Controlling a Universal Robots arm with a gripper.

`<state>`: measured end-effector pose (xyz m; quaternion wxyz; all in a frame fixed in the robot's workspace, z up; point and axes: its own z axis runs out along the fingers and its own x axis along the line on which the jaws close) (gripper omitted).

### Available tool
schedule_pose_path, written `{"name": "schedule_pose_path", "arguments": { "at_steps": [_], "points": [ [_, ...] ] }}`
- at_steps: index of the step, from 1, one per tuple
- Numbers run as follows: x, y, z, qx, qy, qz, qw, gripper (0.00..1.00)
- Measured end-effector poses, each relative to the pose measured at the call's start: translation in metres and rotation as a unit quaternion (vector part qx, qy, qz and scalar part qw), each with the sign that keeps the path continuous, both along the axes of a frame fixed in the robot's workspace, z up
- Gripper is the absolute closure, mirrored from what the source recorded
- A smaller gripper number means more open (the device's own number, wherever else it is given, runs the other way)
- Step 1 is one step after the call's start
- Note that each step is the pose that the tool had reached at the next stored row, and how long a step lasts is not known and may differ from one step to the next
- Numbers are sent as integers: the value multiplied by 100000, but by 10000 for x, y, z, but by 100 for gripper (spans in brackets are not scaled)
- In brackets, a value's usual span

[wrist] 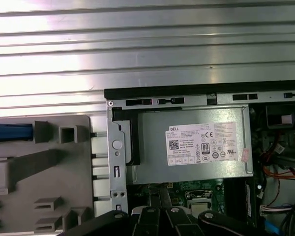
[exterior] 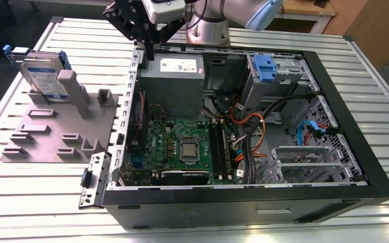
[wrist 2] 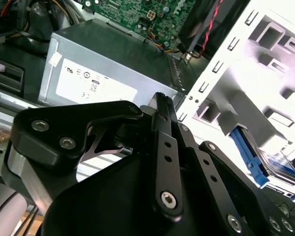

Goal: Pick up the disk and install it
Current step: 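Reach for the disk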

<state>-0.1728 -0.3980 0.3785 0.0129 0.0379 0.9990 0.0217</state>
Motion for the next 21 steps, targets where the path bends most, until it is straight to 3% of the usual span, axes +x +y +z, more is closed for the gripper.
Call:
{"name": "schedule_pose_path", "arguments": {
  "at_steps": [11,21],
  "points": [
    [-159,39,-5,1,0,0,100000,89],
    [-165,39,-7,-2,3,3,100000,89]
  ]
}}
